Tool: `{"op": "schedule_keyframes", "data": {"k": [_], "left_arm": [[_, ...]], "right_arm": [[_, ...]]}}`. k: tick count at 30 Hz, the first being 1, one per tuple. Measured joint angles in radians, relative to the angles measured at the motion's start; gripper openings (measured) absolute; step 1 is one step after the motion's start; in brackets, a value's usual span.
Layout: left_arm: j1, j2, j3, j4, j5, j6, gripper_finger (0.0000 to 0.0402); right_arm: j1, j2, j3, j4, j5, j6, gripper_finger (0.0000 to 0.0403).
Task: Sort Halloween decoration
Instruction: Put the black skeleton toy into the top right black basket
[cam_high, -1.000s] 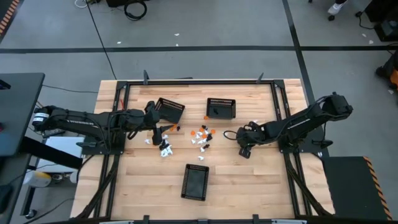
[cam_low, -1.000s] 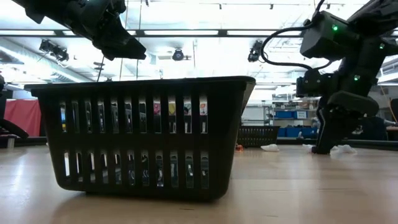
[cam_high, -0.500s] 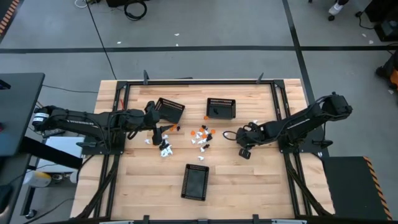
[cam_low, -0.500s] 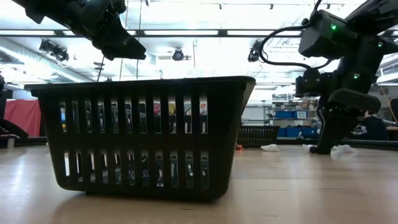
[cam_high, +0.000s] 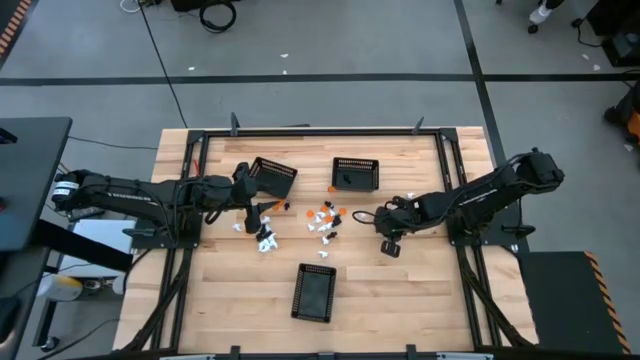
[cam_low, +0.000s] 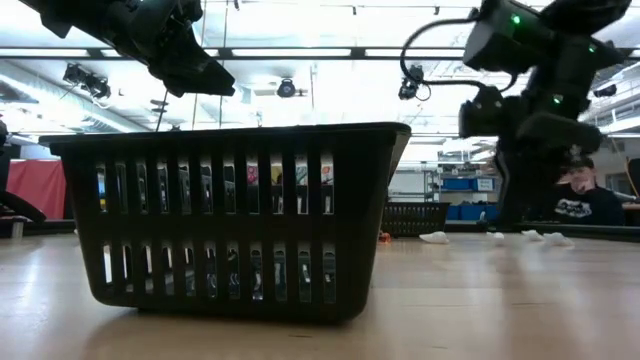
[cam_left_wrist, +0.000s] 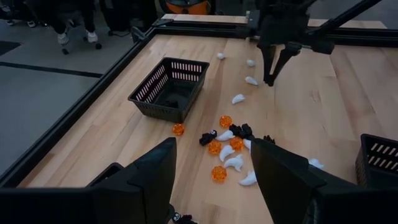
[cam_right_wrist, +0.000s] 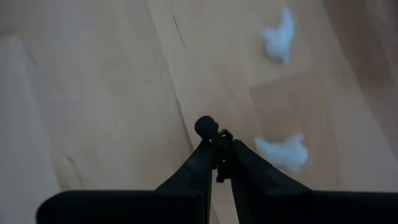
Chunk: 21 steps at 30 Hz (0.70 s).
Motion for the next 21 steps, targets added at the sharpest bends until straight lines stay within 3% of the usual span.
{"op": "schedule_keyframes", "data": {"k": [9,21], "left_arm": [[0.000,0.000,0.000,0.000,0.000,0.000,0.0217],[0.000,0.000,0.000,0.000,0.000,0.000,0.0217]], "right_arm": [[-0.107,0.019,0.120,0.021,-0.003,-0.138,0.0046],[-0.348,0.221,0.367,0.019,-0.013,-0.421,0.0046]]}}
